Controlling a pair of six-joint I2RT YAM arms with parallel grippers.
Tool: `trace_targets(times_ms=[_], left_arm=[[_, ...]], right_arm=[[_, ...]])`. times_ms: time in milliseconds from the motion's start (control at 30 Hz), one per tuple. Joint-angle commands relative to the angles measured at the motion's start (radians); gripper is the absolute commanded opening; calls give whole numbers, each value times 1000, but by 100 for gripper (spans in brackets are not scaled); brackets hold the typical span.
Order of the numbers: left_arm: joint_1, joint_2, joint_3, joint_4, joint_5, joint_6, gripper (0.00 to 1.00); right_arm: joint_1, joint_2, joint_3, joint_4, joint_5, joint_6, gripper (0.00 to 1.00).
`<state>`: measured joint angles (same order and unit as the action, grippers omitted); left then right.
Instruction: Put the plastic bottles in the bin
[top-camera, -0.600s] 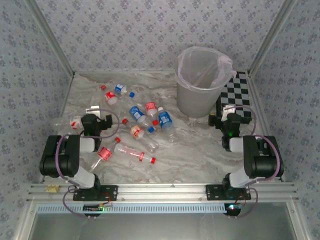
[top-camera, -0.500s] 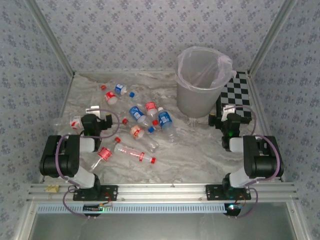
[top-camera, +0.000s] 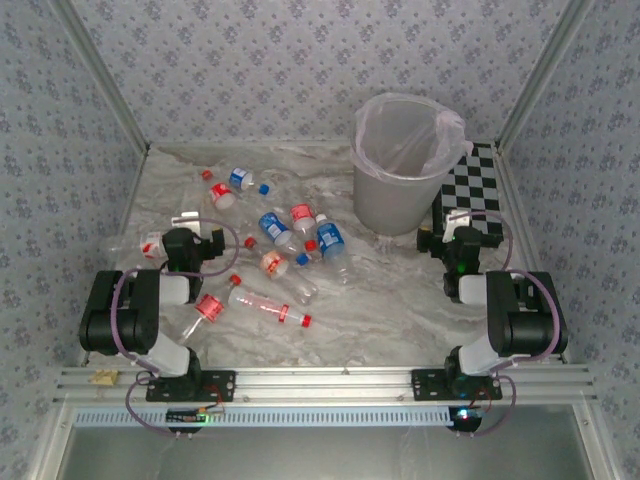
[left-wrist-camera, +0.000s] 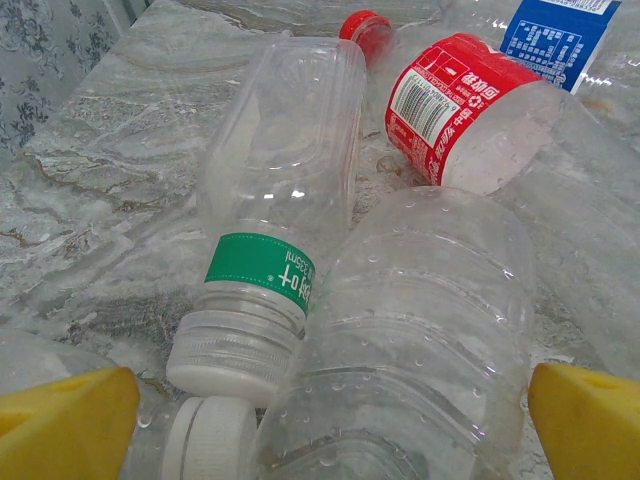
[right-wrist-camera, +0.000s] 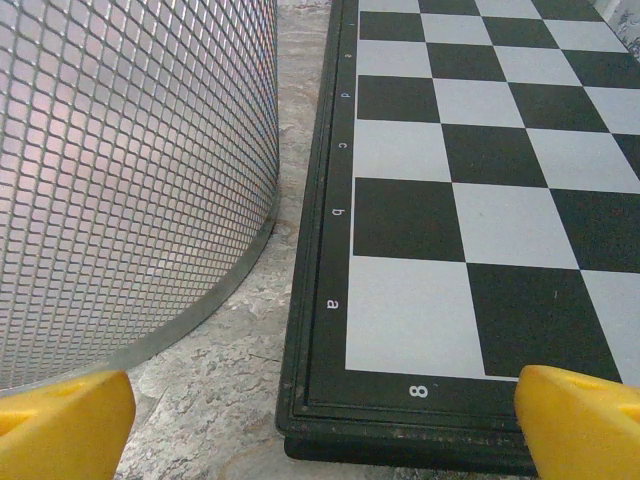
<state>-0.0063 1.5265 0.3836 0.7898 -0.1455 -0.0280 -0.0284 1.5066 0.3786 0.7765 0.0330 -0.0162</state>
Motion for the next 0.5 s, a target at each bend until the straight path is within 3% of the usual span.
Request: trace_targets(times_ms=[0, 400, 467], left_arm=[[6, 8, 24, 35, 5, -17, 100], [11, 8, 26, 32, 17, -19, 100], [12, 7, 29, 29, 35, -13, 86]], right_arm=[[-11, 15, 21, 18, -18, -7, 100], [-22, 14, 20, 21, -37, -1, 100], [-20, 4, 27, 3, -28, 3, 100]])
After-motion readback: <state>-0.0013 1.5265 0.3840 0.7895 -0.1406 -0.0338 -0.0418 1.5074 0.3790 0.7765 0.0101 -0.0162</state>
